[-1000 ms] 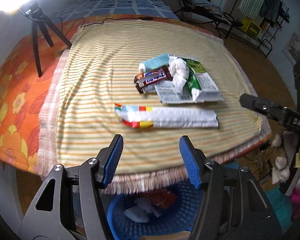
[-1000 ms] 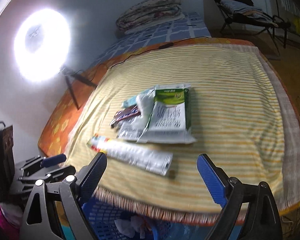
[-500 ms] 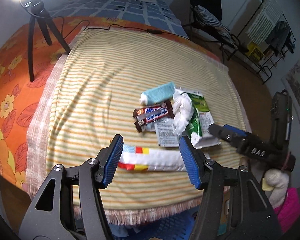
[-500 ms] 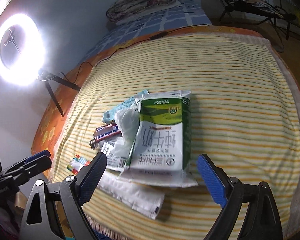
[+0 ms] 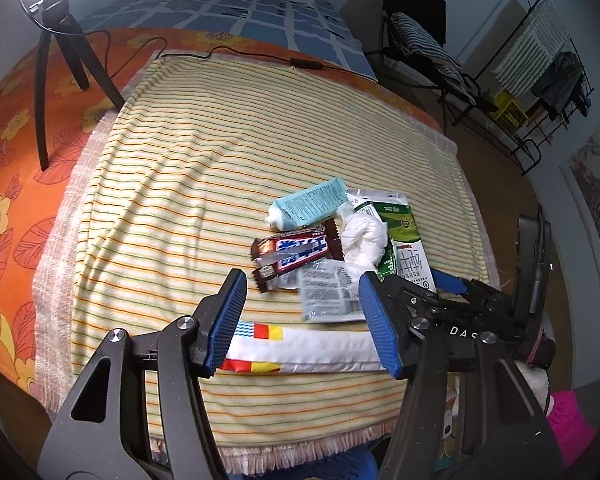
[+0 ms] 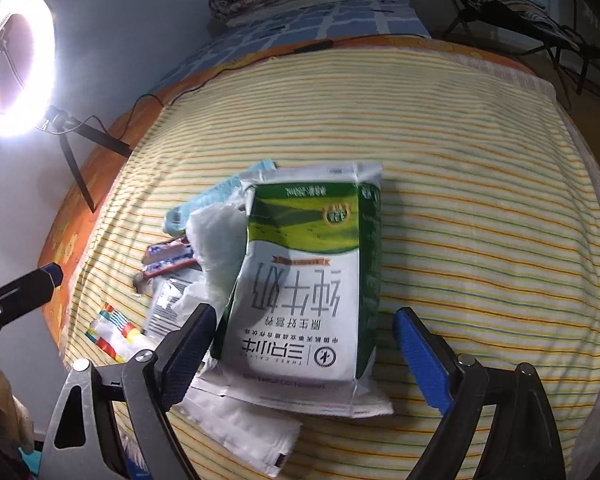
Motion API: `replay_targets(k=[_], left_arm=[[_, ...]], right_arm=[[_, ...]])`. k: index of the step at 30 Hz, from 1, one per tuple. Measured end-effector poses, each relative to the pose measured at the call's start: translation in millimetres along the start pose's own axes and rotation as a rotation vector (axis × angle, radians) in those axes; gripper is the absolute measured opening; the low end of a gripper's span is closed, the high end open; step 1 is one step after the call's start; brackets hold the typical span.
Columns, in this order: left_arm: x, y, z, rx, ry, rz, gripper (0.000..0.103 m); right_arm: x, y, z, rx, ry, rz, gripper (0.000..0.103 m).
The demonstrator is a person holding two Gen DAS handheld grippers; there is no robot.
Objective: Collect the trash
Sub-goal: 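Grasp the white tissue with the left gripper while the right gripper grasps the milk carton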
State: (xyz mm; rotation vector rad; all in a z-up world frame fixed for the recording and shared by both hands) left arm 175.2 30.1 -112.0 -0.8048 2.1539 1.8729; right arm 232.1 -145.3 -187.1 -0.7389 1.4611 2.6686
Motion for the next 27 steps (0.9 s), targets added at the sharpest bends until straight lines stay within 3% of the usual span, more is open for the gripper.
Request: replay_targets(k=[14,17,23,27], left_arm=[[-10.2,-39.5,-51.6,0.024,-0.053,0.045,0.060],[-11.5,-50.6,-63.2,0.025,-0.063,0.062,0.056],[-16.1,-77.9,-78.2,0.045,-0.039,0.106,0.056],[-16.0,-95.4,-81.4,0.048,-0.009,0.138,0.050]], right_arm=[[6.1,24.0,-33.9,0.055,-0.067,-0.018,0.084],[8.3,31.3,-43.8,0.072,-0.077,-0.024,0.084],[15.2,44.9,-59.4,0.092,-0.087,-0.027,0.084],[15.9,54.6,-64.3,0.095,-0.093,-0.039,0.084]])
Point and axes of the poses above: each gripper's, at about its wrist camera, not at the fingertips, and y roughly against the way its jaws point, z to its left, x to its underside, the point moved 7 cm from there along -y, roughly the way its jaws point, and after that the axes turned 10 degrees about -x, right-handed, at the moved point
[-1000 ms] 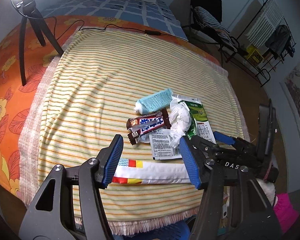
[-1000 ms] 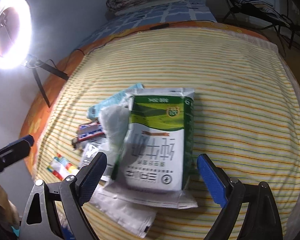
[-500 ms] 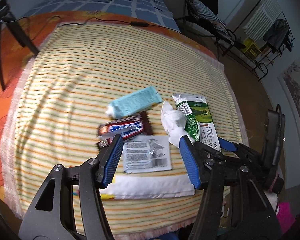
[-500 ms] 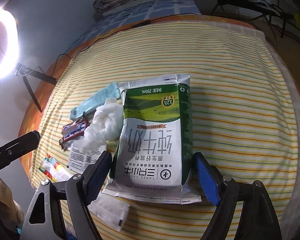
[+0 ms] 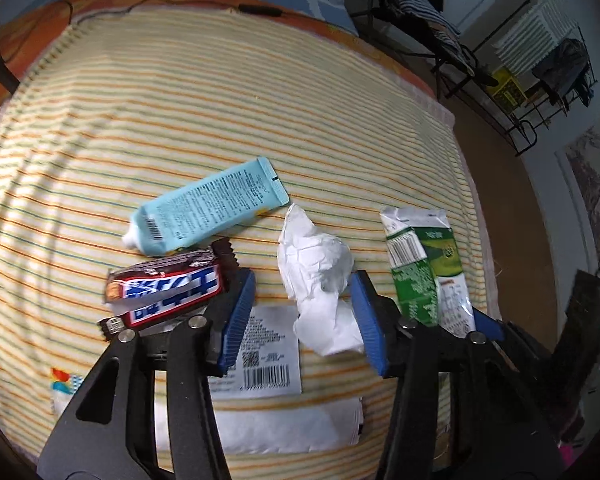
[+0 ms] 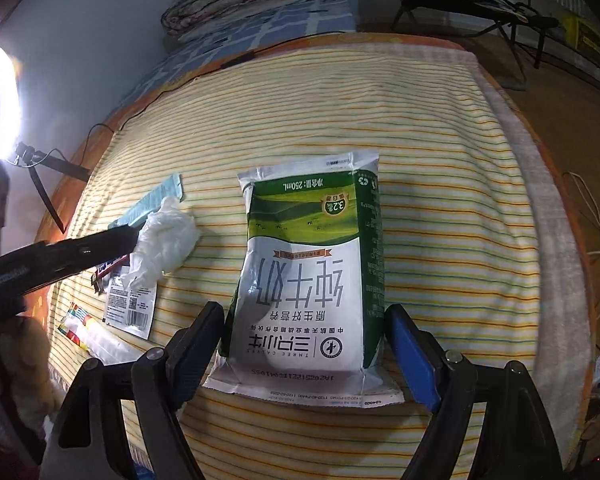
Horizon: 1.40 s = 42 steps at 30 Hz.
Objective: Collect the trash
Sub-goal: 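Grasp the white tissue with the left gripper while the right gripper grasps the milk carton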
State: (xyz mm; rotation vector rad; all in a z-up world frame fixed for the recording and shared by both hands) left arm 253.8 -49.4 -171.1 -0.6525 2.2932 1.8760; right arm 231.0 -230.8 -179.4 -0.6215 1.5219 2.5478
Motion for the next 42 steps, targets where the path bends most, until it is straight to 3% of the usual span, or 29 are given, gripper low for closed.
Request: replay_targets(k=[13,23,24,25,27,42], left_arm=[[-5.9,-18.1,-13.7,-0.044,-0.063,-0.020,0.016],[-4.8,-10.5,-3.8,-0.049,-0.065,-0.032,0.014],[-4.5,-9.2,-2.5,-0.048,-0.062,-0.034,0.013],[-4.1,-6.4,0.3,-0.043,-0.060,-0.038,0.013],[-3.9,-2.3,2.8,-0.040,-0.056,-0.043,0.013],[5.3,79.2,11.6,0.021,-0.073,-0.144,0.013]], right_arm=[[2.8,-0.3,-11.9,-0.001,0.008,0.025,0.085],[-20.1,-16.8,-23.3,0.059,-0.003,0.011,0.088],[-21.6,-17.8,-24.0,0.056,-0.010,0.011,0.087],[-23.2,-18.5,-24.4,0.048,-0.021,0.009,0.078],[-25.4,-17.7,-23.6,0.041,-0.035,0.004,0.077],[-27.3,48.1,15.9,0.018,0.032,-0.137,0.075]])
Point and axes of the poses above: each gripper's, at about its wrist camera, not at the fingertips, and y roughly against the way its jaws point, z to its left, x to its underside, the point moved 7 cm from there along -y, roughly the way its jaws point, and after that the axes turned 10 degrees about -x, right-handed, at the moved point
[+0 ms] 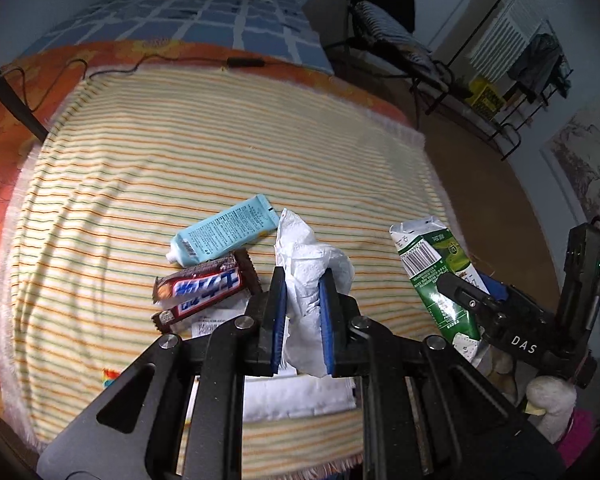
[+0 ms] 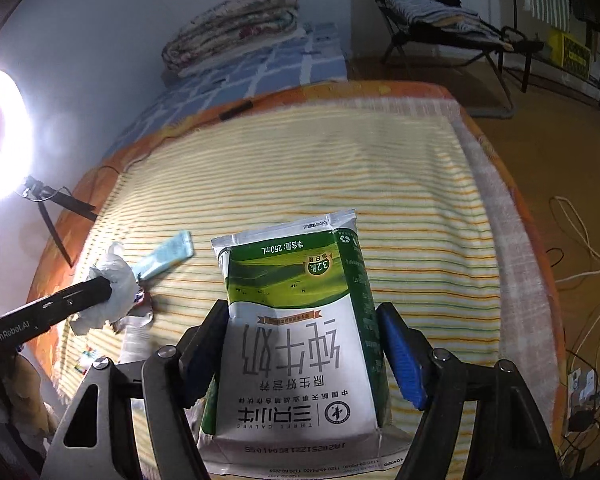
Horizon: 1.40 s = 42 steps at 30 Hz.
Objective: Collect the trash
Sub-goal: 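Grasp the white tissue with the left gripper while the right gripper grasps the milk carton, then lower the tissue and milk carton over the blue basket and open both grippers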
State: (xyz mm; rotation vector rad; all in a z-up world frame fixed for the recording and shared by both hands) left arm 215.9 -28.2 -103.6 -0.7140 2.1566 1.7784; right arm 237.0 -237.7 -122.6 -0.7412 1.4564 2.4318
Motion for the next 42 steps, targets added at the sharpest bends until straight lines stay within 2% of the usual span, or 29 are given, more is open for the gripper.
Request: replay_targets(k=[9,16,21,29,42], left_arm=[[22.5,57.4,2.2,0.013,-0.053,-0.049,0.013],[68.3,88.3,22.2,-0.024,-0.106,-0.047,0.013],[113.3,95.7,43.8,-0.046,-0.119,-0.019,0.013],[192.6,92.3,87.3,-0.056,-0.069,0.065,0.013],[247.6,91.2,99.4,-0.087,-0.090,0.109,0.013]], right_arm=[[20.0,38.9,39.1,-0.068,0.052,-0.026,0.075],[48.7,65.8,66.5,-0.091,0.132,-0.034,0.075],[80.7,73.1,78.4,-0.129,0.159,0.000,0.076],[142.0,71.7,103.0,-0.188,0.193,0.072,0.076],[208.4,48.5,125.5,-0.225,0.197,0.188,0.076]])
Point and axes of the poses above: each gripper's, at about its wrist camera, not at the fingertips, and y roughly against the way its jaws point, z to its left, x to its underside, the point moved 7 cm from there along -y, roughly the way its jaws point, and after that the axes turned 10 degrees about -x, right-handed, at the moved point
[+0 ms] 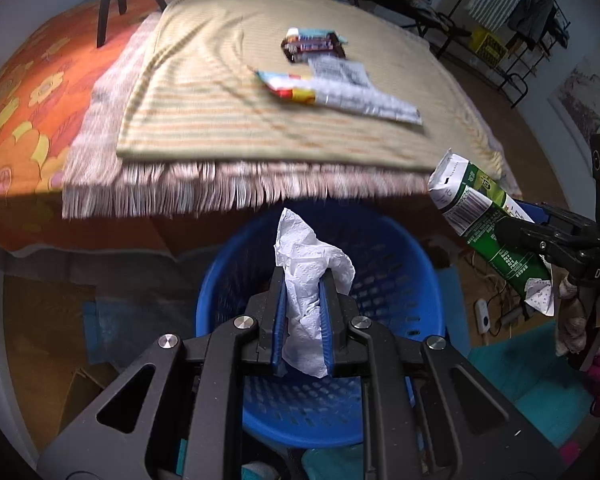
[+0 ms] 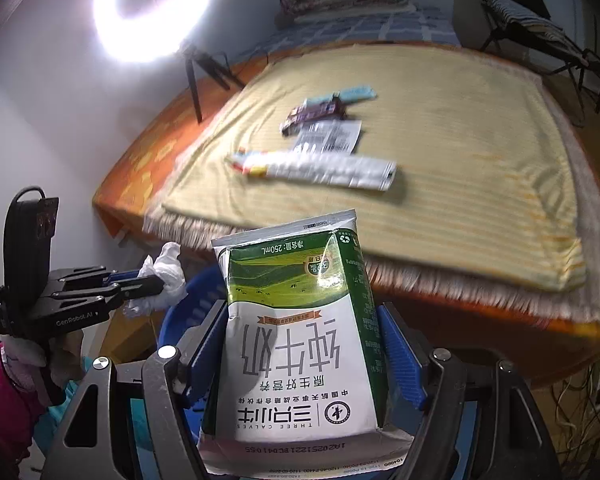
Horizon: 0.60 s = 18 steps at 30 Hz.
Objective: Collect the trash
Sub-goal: 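Lower the tissue and milk carton over the blue basket and open both grippers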
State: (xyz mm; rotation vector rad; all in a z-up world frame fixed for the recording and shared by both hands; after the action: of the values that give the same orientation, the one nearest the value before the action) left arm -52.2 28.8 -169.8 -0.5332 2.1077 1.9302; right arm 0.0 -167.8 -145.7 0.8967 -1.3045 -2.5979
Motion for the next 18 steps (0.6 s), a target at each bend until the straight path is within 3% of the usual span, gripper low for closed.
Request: replay_targets(k=[9,14,18], left_arm=[[18.4,-14.1,-3.2,-0.034,-0.046,0.043,0.015],[20.1,-18.8,-1.2,-0.050,-0.052,0.058,0.030],[20.7,-21.0,-1.8,-0.070,-0.068,0.056,0.049]], right_arm=[[29.8,-27.9,6.7,-0.019,-0.001,0.080,0.076],[40.3,-39.0,7.8,-0.021,-0.001,0.118,0.077],[42.6,-42.1,7.1,-0.012,0.006,0.130,0.077]])
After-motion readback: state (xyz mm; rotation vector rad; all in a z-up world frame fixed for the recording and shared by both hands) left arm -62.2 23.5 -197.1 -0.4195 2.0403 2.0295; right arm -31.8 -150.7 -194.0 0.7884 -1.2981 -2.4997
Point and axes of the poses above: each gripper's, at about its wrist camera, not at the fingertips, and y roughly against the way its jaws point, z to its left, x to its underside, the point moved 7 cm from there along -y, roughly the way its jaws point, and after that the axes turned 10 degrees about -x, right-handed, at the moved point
